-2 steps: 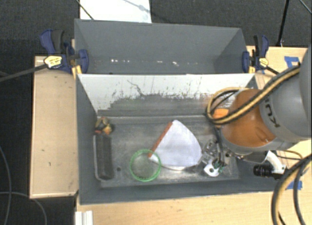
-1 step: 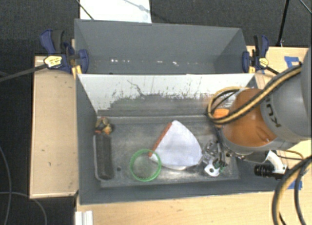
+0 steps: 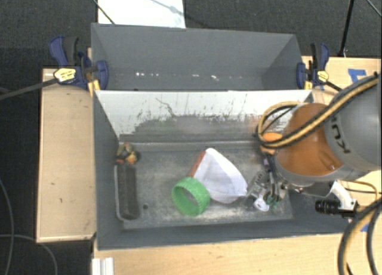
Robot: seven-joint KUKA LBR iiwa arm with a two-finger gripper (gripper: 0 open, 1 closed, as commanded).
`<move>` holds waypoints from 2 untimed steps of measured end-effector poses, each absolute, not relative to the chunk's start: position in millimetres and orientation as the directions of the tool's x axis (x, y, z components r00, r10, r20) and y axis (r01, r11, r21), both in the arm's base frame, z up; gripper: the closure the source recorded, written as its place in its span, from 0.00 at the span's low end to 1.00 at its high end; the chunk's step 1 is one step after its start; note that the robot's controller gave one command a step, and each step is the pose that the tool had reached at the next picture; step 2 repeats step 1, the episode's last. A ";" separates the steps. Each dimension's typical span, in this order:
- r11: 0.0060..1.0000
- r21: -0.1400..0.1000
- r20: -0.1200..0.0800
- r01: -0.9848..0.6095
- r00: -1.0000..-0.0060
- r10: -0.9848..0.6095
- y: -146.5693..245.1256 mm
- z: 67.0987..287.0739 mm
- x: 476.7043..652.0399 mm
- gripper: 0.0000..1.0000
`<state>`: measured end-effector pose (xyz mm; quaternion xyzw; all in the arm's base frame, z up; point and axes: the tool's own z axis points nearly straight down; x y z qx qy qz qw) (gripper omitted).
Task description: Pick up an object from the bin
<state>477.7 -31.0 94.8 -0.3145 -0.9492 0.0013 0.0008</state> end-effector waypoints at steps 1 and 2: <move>0.803 0.001 -0.004 0.596 -0.803 0.596 -30.7 108.9 479.5 1.00; 0.803 0.001 -0.004 0.596 -0.803 0.596 -30.7 108.9 479.5 1.00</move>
Offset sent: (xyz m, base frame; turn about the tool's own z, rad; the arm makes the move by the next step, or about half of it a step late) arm 0.0001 0.0002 0.0303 0.0000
